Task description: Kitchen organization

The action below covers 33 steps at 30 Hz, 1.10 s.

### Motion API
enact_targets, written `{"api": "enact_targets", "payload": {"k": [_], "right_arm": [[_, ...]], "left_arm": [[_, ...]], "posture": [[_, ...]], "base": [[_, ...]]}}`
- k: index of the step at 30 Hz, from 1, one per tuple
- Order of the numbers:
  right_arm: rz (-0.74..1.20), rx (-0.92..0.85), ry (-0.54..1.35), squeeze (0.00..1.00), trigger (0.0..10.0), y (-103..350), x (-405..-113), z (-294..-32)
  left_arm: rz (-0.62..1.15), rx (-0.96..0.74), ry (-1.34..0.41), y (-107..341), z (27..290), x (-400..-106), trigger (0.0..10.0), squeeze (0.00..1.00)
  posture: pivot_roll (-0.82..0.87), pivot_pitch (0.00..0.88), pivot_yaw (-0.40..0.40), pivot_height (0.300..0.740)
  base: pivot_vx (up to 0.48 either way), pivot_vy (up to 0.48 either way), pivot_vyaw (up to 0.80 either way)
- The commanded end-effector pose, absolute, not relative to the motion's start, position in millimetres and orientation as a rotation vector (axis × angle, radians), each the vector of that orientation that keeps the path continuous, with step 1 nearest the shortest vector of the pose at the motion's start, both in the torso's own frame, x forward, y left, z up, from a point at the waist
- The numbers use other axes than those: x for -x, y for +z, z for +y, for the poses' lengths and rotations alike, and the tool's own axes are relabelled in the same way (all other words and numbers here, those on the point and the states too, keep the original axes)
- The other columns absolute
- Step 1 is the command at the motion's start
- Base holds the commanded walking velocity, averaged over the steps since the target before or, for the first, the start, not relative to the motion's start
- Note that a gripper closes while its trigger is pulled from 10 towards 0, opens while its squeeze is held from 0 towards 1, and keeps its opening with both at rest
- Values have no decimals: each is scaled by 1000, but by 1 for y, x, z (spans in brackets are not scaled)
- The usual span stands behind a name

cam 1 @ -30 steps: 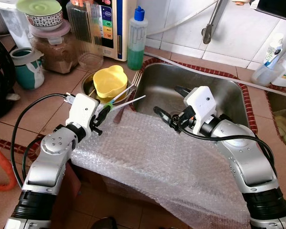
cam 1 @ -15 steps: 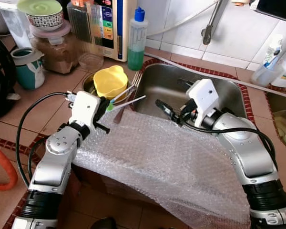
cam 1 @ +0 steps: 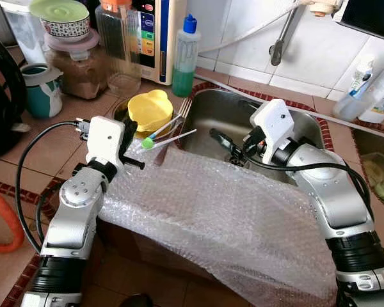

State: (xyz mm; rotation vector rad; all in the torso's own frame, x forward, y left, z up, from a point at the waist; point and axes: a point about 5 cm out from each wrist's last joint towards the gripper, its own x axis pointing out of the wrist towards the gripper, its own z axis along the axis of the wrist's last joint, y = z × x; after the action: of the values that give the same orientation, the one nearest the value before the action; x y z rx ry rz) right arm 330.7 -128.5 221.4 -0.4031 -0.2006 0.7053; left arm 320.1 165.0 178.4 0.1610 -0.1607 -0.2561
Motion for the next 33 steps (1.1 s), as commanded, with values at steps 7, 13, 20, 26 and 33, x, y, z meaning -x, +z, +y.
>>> {"api": "enact_targets", "payload": {"k": [7,13,20,26,33], "right_arm": [[-238,382,654,0,10000,224,-331,-132],[-257,291,556,0,10000,221,-331,-137],[-230,239,519,0,10000,213,-333,-140],[-158,226,597,0,10000,205,-330,-132],[-127,225,637,0,10000,190,-323,-120]], "left_arm": [[-212,-157,-303,193,155,-323,10000,1000],[-218,-166,-303,194,152,-326,10000,1000],[-167,-201,-298,177,147,-321,10000,1000],[-141,-215,-292,157,146,-307,10000,1000],[-187,-354,-260,141,148,-296,10000,1000]], "posture": [[53,42,-36,740],[80,44,8,740],[101,55,13,740],[100,42,14,740],[108,18,29,740]], "base": [[0,0,0],[0,0,0],[0,0,0],[0,0,0],[0,0,0]]}}
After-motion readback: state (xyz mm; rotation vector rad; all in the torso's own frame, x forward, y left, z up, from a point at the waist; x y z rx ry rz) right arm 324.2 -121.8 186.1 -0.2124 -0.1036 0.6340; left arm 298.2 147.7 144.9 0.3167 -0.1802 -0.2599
